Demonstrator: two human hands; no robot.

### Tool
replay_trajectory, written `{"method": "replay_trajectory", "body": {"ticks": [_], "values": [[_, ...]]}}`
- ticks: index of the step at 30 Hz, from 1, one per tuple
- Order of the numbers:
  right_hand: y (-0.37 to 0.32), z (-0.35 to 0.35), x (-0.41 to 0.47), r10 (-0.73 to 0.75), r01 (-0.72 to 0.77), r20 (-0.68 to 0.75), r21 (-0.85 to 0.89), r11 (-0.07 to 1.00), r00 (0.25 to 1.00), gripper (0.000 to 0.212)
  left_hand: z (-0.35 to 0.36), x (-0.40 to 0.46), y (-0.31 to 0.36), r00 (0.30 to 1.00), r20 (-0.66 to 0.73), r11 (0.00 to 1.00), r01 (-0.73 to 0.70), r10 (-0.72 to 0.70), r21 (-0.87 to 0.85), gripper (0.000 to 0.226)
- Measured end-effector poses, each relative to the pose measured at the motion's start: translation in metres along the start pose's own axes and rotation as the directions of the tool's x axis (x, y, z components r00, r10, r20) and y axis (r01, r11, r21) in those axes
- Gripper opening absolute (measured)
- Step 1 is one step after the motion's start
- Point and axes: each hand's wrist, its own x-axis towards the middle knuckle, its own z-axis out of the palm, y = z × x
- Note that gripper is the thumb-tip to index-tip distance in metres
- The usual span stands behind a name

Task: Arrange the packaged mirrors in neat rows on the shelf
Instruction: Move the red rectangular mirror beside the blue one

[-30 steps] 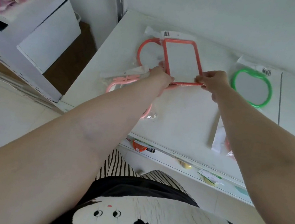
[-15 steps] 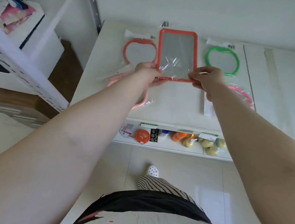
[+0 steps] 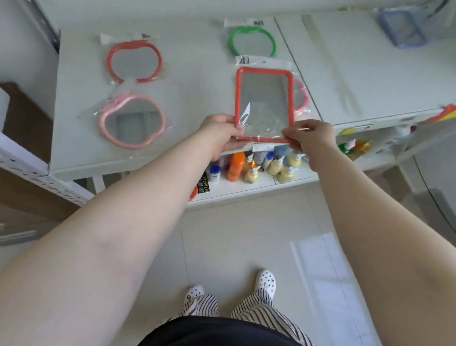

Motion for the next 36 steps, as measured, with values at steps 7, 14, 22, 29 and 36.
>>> {"method": "replay_trajectory", "body": {"ticks": [7,14,22,29,36], "values": [[0.030,-0.103,0.015,0.055,-0.048,-0.081,0.090,0.995,0.995,0.012,0.106,0.029,-0.024,0.999,0.041,0.993,0.014,-0.019,0.118,0.024],[0.064,-0.223,0.056,0.053,-0.050,-0.124,0.029,0.998,0.991,0.019,0.234,0.049,-0.047,0.989,0.115,0.982,0.071,-0.092,0.177,0.021],[0.072,-0.319,0.104,0.052,-0.050,-0.106,0.027,0.998,0.993,0.017,0.340,0.071,-0.057,1.000,0.011,0.977,-0.004,0.002,0.213,0.025],[0.059,-0.364,0.162,0.061,-0.053,-0.134,0.060,0.997,0.989,0.015,0.402,0.109,-0.031,0.998,-0.005,0.961,-0.064,0.068,0.270,0.018],[0.041,-0.396,0.235,0.075,-0.064,-0.194,0.064,0.996,0.978,0.020,0.451,0.178,-0.004,0.998,0.026,0.953,-0.068,0.063,0.295,0.018]]}}
